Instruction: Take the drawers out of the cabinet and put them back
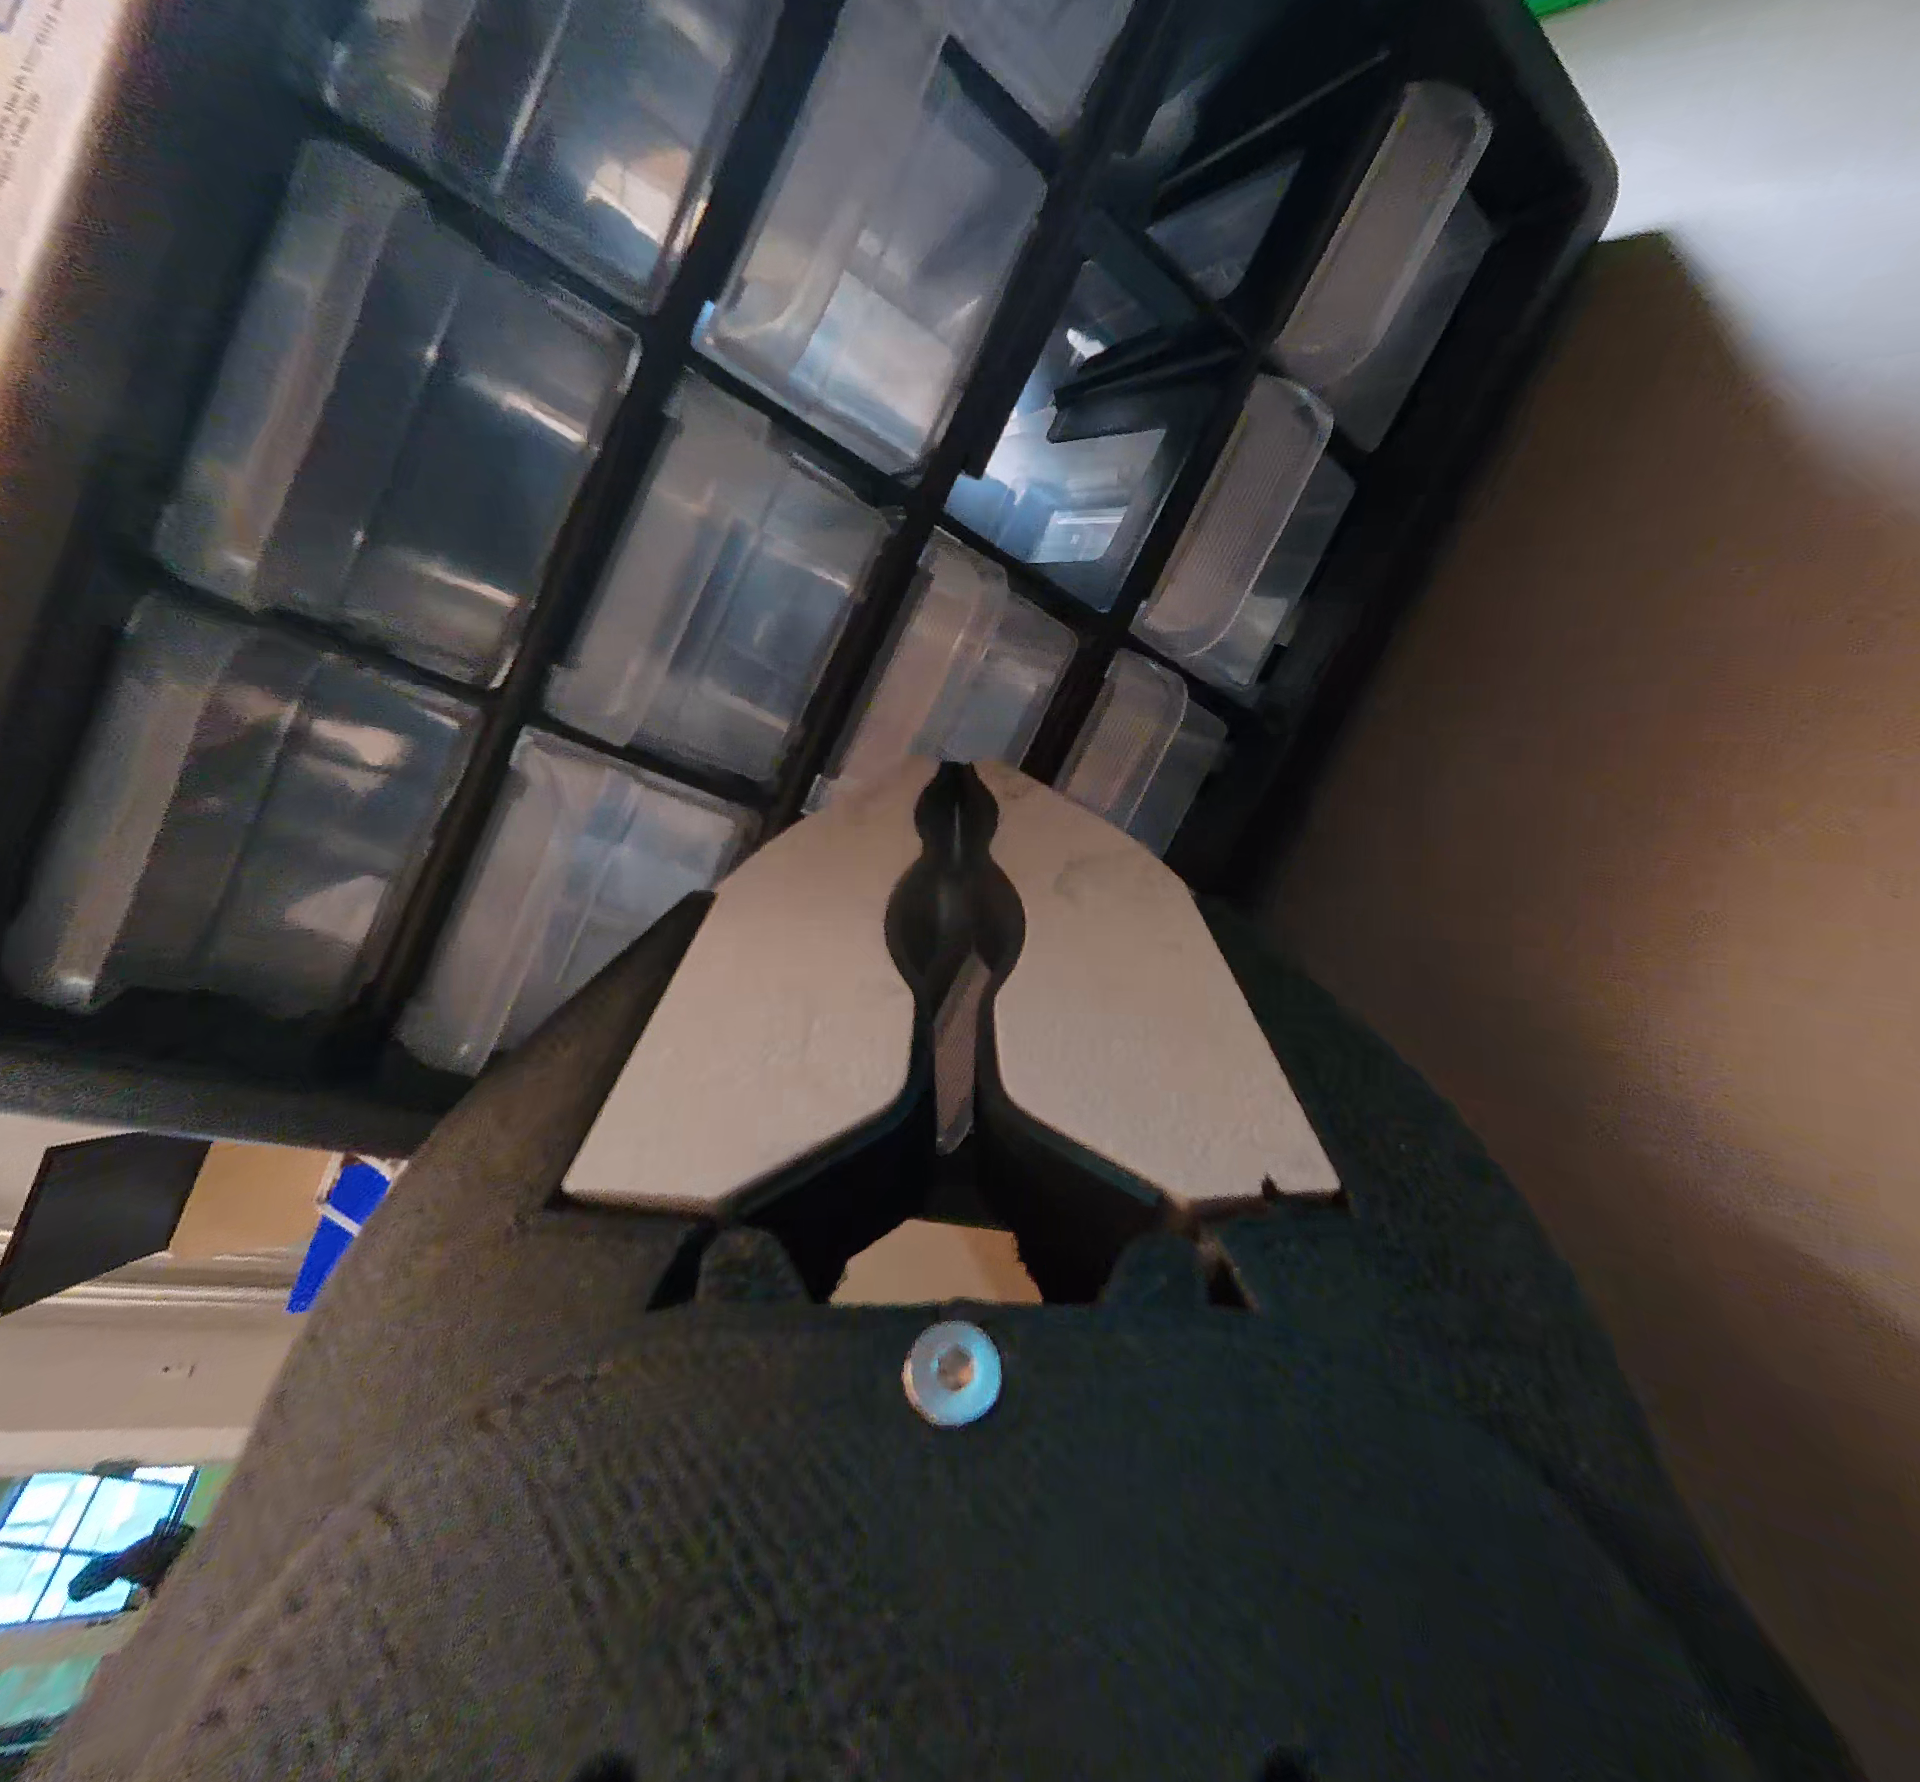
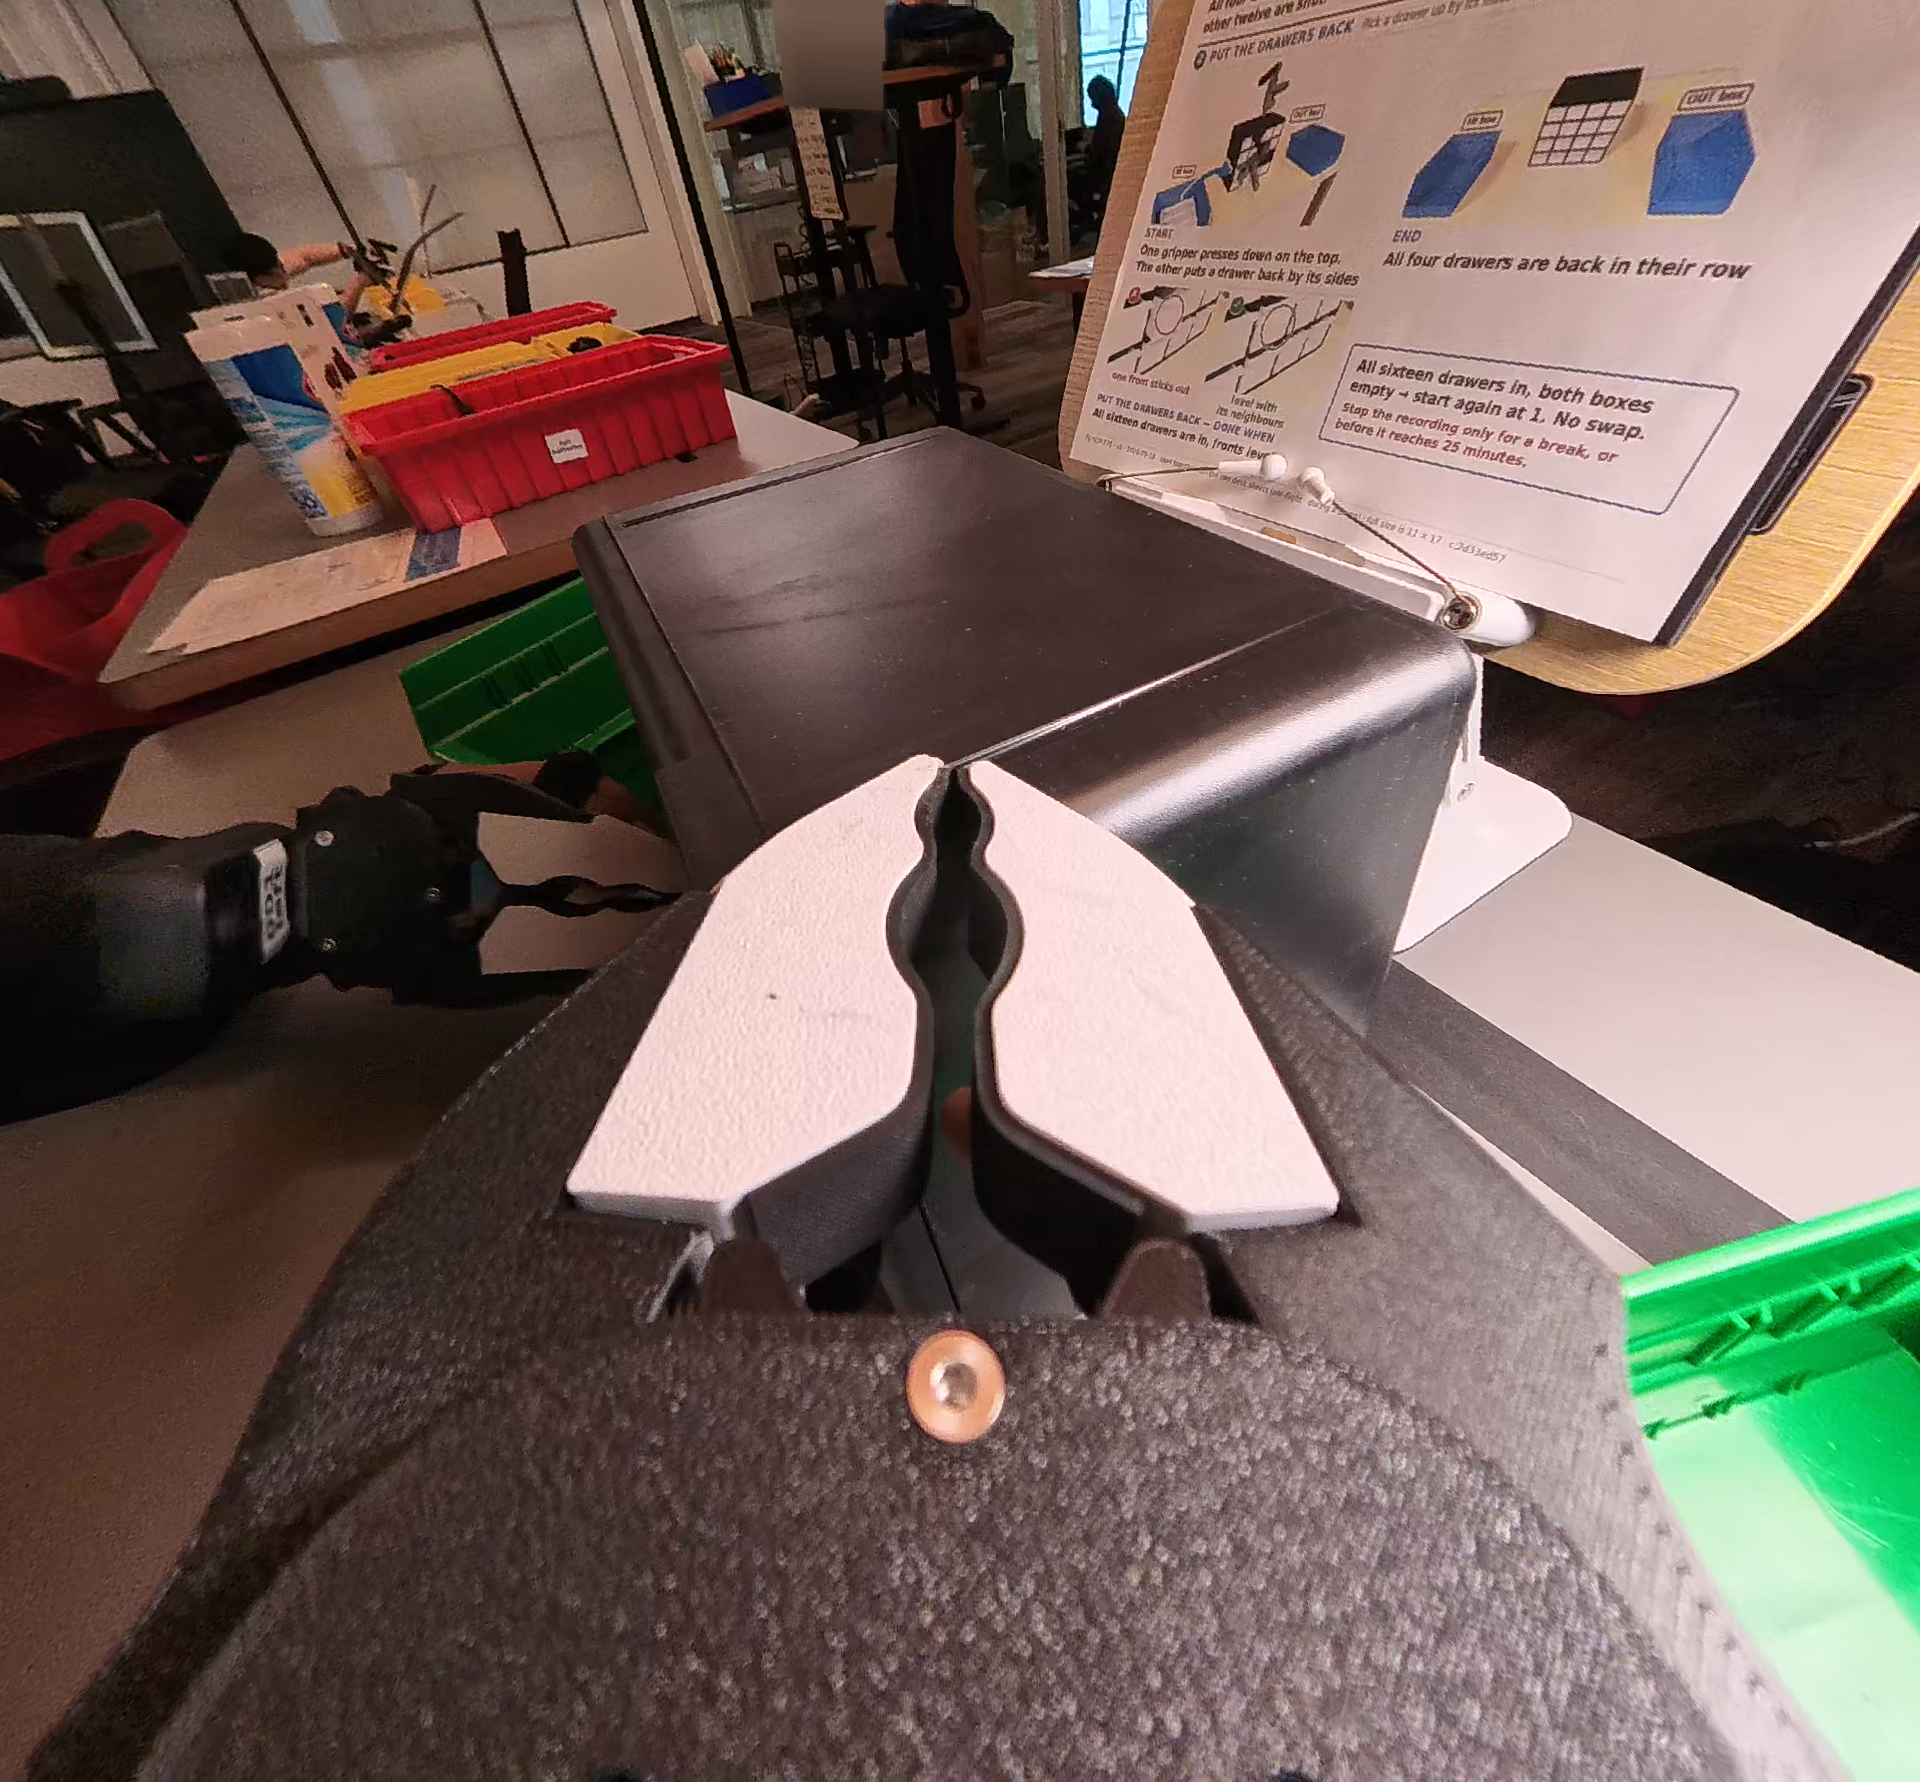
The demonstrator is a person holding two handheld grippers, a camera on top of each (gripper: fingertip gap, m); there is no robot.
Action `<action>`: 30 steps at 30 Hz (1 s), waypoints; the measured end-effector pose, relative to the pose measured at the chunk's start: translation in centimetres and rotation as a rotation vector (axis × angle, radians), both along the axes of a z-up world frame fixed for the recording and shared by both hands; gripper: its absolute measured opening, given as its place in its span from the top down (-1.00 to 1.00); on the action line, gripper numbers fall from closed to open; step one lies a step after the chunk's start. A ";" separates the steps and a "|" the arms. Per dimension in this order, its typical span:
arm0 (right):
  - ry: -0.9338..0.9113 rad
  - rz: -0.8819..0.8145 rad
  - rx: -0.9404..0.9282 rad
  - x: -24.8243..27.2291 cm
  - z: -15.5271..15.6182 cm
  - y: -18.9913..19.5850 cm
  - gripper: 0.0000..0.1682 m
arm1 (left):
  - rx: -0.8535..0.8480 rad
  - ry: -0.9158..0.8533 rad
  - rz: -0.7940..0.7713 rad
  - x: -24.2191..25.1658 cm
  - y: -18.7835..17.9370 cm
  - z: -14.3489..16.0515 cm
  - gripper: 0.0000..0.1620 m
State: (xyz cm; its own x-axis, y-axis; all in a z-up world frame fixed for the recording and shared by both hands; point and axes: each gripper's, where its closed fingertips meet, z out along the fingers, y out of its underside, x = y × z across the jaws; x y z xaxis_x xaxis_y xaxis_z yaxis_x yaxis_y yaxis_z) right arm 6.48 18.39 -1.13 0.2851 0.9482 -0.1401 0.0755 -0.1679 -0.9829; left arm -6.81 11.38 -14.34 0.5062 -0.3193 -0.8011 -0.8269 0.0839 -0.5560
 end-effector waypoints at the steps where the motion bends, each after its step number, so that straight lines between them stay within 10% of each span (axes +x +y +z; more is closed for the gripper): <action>1: 0.001 0.002 0.000 0.0 0.0 0.0 1.00 | -0.010 0.007 0.006 0.1 0.1 -0.2 1.00; 9: 0.003 0.006 -0.001 0.0 0.0 0.0 1.00 | -0.067 -0.202 -0.006 -2.6 -2.7 4.7 0.92; 16: 0.012 0.007 -0.008 0.0 0.0 0.0 1.00 | -0.057 -0.239 0.288 -19.7 -1.9 12.2 0.71; 30: 0.037 0.026 -0.028 0.0 0.1 0.0 1.00 | -0.971 0.423 0.582 -35.0 -2.6 -5.2 0.70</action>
State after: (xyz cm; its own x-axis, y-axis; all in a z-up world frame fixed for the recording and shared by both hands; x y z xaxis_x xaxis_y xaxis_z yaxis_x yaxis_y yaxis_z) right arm 6.52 18.38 -1.06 0.2547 0.9508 -0.1763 0.0442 -0.1936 -0.9801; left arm -41.85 8.73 -19.53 0.5298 -0.6916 -0.4909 -0.7341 -0.6638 0.1430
